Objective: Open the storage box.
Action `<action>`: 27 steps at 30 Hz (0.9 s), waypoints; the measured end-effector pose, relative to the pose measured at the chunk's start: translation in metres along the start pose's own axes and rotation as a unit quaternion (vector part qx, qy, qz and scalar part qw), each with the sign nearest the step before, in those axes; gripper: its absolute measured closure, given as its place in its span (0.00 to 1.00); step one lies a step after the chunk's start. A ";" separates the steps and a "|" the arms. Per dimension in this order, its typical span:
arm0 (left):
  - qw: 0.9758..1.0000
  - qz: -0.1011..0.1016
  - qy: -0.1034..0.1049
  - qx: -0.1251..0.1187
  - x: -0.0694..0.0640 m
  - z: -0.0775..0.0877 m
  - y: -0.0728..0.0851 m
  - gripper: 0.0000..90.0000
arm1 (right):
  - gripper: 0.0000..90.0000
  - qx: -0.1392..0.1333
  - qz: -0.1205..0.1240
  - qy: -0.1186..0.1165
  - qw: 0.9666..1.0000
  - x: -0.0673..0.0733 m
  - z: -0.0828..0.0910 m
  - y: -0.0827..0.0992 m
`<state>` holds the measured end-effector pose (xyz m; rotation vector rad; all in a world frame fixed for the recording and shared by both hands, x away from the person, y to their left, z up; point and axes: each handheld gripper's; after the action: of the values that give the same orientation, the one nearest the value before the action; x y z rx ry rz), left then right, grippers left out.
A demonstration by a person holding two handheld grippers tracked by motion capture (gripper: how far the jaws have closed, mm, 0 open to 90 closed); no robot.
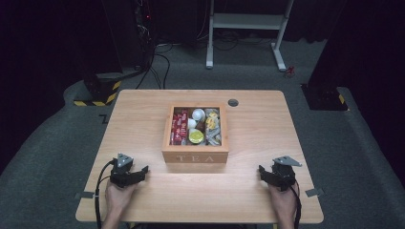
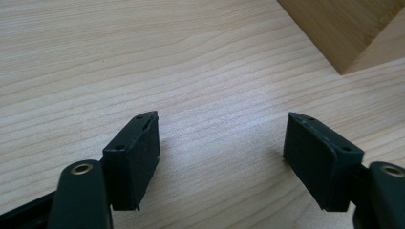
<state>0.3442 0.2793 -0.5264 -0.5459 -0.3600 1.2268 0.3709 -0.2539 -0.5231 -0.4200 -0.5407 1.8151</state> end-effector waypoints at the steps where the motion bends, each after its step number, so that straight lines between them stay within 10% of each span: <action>1: 1.000 0.001 0.003 -0.001 0.000 0.000 0.000 0.33 | 0.36 0.000 0.000 0.000 1.000 0.000 0.000 0.000; 27: 0.998 -0.051 0.032 -0.008 -0.022 0.006 -0.004 0.50 | 0.36 0.000 -0.002 -0.001 1.000 0.000 0.000 0.000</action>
<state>0.3374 0.2583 -0.5186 -0.5724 -0.3407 1.1058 0.3709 -0.2539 -0.5231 -0.4170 -0.5434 1.8116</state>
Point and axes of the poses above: each handheld gripper's, and its own axes: z roughly backward along the jaws, y roughly out of its underside, x roughly to its left, and after that the axes turned 13 degrees about x, right-handed
